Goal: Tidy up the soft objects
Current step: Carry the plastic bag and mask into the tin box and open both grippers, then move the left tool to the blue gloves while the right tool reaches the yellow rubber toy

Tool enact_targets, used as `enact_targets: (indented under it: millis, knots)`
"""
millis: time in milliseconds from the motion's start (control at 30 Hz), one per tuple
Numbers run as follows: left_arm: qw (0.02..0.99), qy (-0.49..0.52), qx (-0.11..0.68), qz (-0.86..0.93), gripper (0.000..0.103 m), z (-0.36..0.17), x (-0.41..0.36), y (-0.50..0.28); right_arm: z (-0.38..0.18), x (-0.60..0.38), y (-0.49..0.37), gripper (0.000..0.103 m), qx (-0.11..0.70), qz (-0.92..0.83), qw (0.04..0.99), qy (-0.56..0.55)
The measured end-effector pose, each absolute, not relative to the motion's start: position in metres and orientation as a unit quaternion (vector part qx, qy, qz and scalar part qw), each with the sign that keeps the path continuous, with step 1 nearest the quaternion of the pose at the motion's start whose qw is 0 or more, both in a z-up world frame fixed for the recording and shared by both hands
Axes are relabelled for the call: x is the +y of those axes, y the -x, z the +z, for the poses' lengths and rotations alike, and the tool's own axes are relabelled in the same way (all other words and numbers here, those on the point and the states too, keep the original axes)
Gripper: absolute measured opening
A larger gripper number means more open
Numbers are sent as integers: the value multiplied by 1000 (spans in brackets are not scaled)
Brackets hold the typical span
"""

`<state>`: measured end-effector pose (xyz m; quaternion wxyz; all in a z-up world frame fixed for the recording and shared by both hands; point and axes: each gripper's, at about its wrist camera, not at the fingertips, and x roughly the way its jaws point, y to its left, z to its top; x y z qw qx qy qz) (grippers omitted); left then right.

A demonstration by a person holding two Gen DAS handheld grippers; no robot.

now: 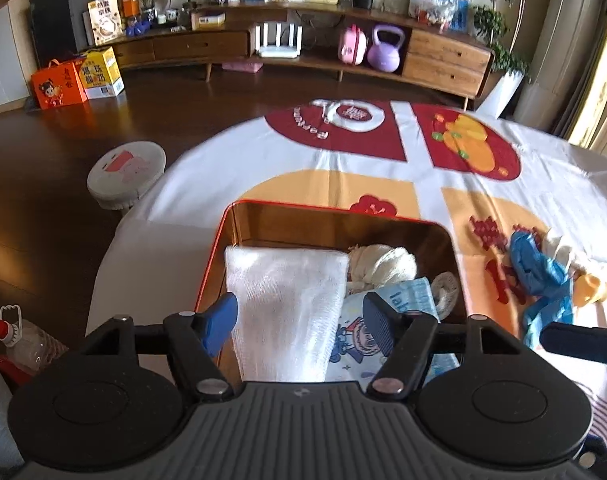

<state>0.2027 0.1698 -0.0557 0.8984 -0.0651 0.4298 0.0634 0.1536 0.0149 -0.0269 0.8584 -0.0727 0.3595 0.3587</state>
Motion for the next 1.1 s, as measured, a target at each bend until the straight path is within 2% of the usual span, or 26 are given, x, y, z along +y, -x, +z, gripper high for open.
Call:
enact_targets:
  millis: [233,300,467,1000,1100]
  knots:
    - [909,71,406,68,69,-37,164,-183,-9,-8,-146,74,342,359,867,55]
    - [912,70,398,66,71,-31,160,-178,-5,-15,-142,80,335,358,870,53]
    - [920,71,382,52,78,-18,148,-164,4,-32,-136,87,324,355,876,47]
    - [933,91,347,-5,84,6,94,-128,15,-102,-125,103,295,319,900,8]
    - [935,90,343,-12,89,8,82,-121,14,-116,-124,103,294,309,905,5]
